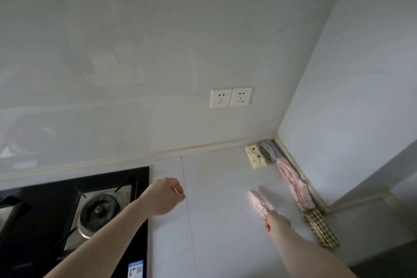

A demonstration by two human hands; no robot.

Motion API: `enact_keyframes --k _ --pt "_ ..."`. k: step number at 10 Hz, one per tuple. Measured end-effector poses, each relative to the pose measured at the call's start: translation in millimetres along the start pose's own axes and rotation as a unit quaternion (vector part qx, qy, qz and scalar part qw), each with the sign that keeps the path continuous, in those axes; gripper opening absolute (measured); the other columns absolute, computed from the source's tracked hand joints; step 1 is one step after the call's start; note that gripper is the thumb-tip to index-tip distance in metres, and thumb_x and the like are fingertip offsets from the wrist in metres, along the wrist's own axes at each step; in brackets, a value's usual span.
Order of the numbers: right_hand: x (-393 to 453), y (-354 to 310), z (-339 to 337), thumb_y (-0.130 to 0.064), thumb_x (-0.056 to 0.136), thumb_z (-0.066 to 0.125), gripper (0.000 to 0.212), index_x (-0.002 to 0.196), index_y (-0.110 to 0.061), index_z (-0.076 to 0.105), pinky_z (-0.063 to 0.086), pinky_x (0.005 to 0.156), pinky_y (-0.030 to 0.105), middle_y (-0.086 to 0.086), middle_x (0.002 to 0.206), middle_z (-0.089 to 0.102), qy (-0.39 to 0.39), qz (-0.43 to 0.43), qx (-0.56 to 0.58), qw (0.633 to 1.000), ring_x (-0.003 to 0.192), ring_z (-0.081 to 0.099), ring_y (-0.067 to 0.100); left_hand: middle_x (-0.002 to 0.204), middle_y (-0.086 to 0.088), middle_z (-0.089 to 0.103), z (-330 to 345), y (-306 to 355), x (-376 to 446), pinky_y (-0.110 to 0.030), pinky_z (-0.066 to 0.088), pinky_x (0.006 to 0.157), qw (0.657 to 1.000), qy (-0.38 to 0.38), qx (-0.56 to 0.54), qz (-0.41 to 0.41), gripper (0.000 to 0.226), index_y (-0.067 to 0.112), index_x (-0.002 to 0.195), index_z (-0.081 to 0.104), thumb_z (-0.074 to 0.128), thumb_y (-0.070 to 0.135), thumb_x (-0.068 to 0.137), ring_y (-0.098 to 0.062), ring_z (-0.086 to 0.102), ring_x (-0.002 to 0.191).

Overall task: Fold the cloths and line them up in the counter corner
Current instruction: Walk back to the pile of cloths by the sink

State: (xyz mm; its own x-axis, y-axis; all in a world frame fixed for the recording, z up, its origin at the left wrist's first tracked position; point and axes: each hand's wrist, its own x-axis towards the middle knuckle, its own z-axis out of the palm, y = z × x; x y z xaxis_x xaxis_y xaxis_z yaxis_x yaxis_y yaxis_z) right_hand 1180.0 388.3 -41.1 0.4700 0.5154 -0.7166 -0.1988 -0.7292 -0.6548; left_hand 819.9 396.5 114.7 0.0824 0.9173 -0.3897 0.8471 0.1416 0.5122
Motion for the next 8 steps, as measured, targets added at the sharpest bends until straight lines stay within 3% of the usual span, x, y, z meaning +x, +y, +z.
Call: enact_keyframes --k 1,2,3,4,5,6,7,8 --pt "11 -17 -4 -0.014 0.102 0.051 0.014 0.099 -0.005 0.061 0.052 0.044 0.021 0.006 0.079 0.059 -0.022 0.005 0.031 0.999 0.065 0.058 0.017 0.089 0.014 0.069 0 5 3 -0.023 0.053 0.073 1.000 0.002 0.002 -0.001 0.006 0.033 0.089 0.068 0.065 0.038 0.090 -0.008 0.067 0.080" --pt "38 -37 3 -0.009 0.100 0.053 0.029 0.128 -0.001 0.048 0.043 0.032 0.017 0.017 0.081 0.053 0.056 0.051 0.157 0.985 0.060 0.046 0.020 0.090 0.014 0.068 -2 11 6 -0.025 0.054 0.078 1.000 0.010 0.007 -0.005 0.008 0.032 0.091 0.069 0.064 0.039 0.091 -0.007 0.066 0.082" --pt "49 -51 3 -0.012 0.099 0.054 0.007 0.101 -0.006 0.055 0.047 0.037 0.017 0.008 0.083 0.059 0.015 0.016 0.143 0.990 0.064 0.054 0.017 0.089 0.014 0.068 -1 12 6 -0.022 0.052 0.074 1.000 0.019 0.005 -0.010 0.008 0.032 0.091 0.070 0.064 0.038 0.090 -0.006 0.066 0.079" --pt "82 -60 1 -0.015 0.101 0.050 0.009 0.098 -0.009 0.056 0.047 0.036 0.016 0.002 0.083 0.058 -0.034 -0.013 0.073 0.997 0.068 0.057 0.015 0.090 0.014 0.069 0 9 5 -0.021 0.053 0.075 1.000 0.017 0.010 -0.019 0.009 0.031 0.093 0.070 0.063 0.037 0.091 -0.004 0.066 0.079" --pt "82 -75 5 -0.011 0.102 0.048 0.020 0.120 -0.006 0.055 0.054 0.046 0.019 0.004 0.089 0.057 -0.069 -0.015 0.106 0.992 0.072 0.058 0.016 0.090 0.014 0.070 2 2 2 -0.024 0.056 0.080 0.999 0.004 0.023 -0.032 0.009 0.033 0.094 0.068 0.063 0.040 0.092 -0.003 0.067 0.081" --pt "66 -85 11 -0.010 0.104 0.043 0.037 0.140 -0.002 0.047 0.055 0.088 0.034 0.013 0.118 0.061 -0.060 0.076 0.207 0.974 0.096 0.065 0.025 0.092 0.013 0.070 0 -2 -1 -0.024 0.057 0.081 0.999 -0.005 0.028 -0.038 0.008 0.034 0.095 0.067 0.063 0.040 0.092 -0.001 0.067 0.082" --pt "54 -83 13 -0.009 0.106 0.042 0.046 0.152 -0.013 0.038 0.035 0.117 0.043 0.013 0.154 0.042 -0.072 0.091 0.275 0.955 0.142 0.041 0.031 0.093 0.014 0.069 -6 -2 -4 -0.023 0.055 0.082 0.999 0.009 0.025 -0.045 0.010 0.033 0.097 0.069 0.063 0.040 0.092 -0.001 0.065 0.085" --pt "50 -83 14 -0.013 0.107 0.042 0.043 0.150 -0.013 0.040 0.032 0.119 0.042 0.011 0.154 0.042 -0.070 0.115 0.283 0.950 0.146 0.036 0.028 0.094 0.014 0.069 -8 -3 -6 -0.024 0.055 0.084 0.999 0.007 0.021 -0.049 0.012 0.031 0.098 0.070 0.063 0.039 0.092 -0.002 0.065 0.086"
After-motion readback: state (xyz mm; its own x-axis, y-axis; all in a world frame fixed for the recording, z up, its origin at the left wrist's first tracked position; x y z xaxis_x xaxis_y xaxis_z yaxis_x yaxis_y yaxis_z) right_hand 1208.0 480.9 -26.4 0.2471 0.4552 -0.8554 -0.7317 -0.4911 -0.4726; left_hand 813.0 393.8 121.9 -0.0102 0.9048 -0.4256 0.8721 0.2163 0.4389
